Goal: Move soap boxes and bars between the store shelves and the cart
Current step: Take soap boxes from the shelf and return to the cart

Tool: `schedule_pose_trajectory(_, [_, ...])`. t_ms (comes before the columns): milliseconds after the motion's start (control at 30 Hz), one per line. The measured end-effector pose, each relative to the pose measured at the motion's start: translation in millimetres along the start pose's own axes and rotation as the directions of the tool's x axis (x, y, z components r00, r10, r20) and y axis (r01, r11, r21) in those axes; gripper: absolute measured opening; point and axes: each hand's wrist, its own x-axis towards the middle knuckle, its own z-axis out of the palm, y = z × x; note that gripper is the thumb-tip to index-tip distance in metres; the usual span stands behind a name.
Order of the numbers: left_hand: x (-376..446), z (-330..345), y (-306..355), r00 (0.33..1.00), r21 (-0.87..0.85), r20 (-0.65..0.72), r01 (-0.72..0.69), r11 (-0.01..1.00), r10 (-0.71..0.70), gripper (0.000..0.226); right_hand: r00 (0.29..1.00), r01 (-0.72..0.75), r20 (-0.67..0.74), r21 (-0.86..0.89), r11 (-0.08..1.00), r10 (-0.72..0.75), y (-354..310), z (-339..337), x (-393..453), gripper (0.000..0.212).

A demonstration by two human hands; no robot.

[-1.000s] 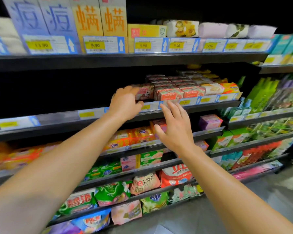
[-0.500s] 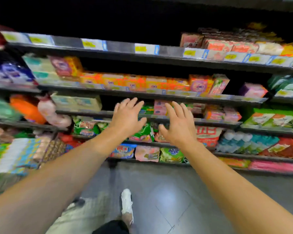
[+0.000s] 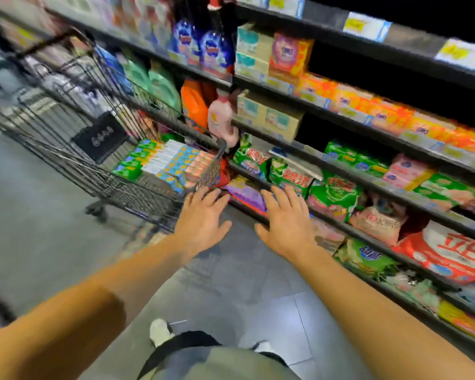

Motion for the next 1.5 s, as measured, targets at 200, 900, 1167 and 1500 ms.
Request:
schedule_pose_trajectory(200, [-43, -2, -125, 0.996, 0.011, 0.026, 0.08, 0.997, -0.08, 0.067, 0.993, 0.104, 0.057, 0.0, 0.995, -0.104, -118, 31, 33, 0.079])
schedule_pose_trajectory(900, [88, 2, -314, 0.996, -0.063, 0.076, 0.056, 0.996, -0.051, 0.065, 0.982, 0.007, 0.19, 0.081, 0.997, -0.022, -220, 113, 240, 0.082])
schedule_pose_trajectory(1167, [161, 28, -341, 0.981, -0.092, 0.192, 0.033, 0.995, -0.015, 0.065, 0.945, -0.147, 0.32, 0.219, 0.965, 0.071, -208, 150, 308, 0.081])
schedule_pose_trajectory(1500, [232, 83, -375, 0.933, -0.116, 0.337, -0.093, 0.989, 0.128, 0.064, 0.801, -0.585, 0.447, 0.44, 0.681, 0.399, -222, 211, 341, 0.074])
